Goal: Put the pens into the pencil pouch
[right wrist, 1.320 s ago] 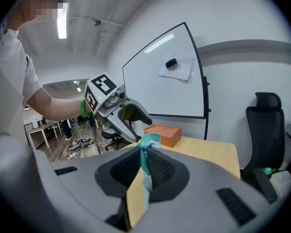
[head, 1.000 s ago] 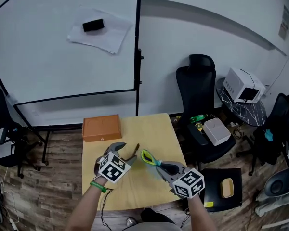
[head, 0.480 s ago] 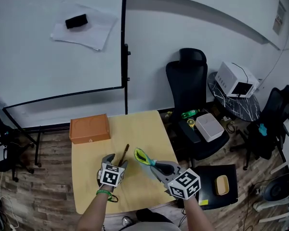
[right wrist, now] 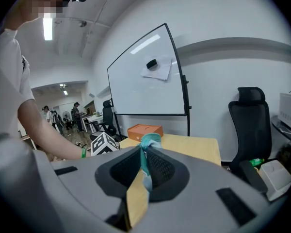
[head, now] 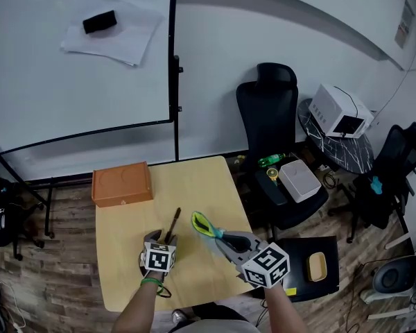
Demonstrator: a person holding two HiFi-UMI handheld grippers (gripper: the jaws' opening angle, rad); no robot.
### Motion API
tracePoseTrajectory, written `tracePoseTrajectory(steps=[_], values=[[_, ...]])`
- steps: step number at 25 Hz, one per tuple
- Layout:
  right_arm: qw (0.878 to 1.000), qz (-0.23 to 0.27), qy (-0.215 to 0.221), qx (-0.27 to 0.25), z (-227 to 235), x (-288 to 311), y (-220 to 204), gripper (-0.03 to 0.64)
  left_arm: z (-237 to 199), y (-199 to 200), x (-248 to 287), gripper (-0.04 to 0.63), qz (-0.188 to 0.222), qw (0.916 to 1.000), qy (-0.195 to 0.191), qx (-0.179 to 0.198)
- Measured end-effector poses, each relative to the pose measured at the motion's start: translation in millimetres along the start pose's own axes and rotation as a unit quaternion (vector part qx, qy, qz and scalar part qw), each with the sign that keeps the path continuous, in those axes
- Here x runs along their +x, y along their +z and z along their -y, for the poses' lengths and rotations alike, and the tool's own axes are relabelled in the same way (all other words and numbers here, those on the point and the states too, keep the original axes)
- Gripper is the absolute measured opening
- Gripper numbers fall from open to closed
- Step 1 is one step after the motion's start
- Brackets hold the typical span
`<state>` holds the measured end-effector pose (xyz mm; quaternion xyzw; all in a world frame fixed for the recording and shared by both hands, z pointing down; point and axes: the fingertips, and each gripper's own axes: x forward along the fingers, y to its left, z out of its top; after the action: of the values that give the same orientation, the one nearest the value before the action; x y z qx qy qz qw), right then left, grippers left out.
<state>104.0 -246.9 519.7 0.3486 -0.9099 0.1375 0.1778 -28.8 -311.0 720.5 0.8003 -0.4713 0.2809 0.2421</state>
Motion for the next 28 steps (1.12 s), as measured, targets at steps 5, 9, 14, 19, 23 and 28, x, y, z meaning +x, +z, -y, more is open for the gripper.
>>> tracePoseTrajectory(steps=[5,9,14,19,23,28], values=[[1.0,-0.002,0.0,-0.001,0,2,-1,0.038,1,-5,0,0.157,-0.003,0.9995,0.011,0.028],[1.0,-0.003,0.0,0.003,1,4,-2,0.038,11,-5,1,0.096,-0.007,0.9981,0.008,0.062],[1.0,-0.002,-0.004,0.004,-1,2,-2,0.038,9,-6,0,0.06,-0.016,0.9981,-0.004,0.059],[1.0,-0.002,-0.01,0.009,-1,0,-6,0.038,-1,13,-20,0.058,0.007,0.9973,-0.014,0.071],[1.0,0.003,-0.019,0.011,0,1,-6,0.038,-6,47,-50,0.058,0.046,0.9936,-0.024,0.1],[1.0,0.014,-0.025,0.004,-1,6,3,0.038,-5,94,-100,0.058,0.092,0.9856,-0.042,0.135]])
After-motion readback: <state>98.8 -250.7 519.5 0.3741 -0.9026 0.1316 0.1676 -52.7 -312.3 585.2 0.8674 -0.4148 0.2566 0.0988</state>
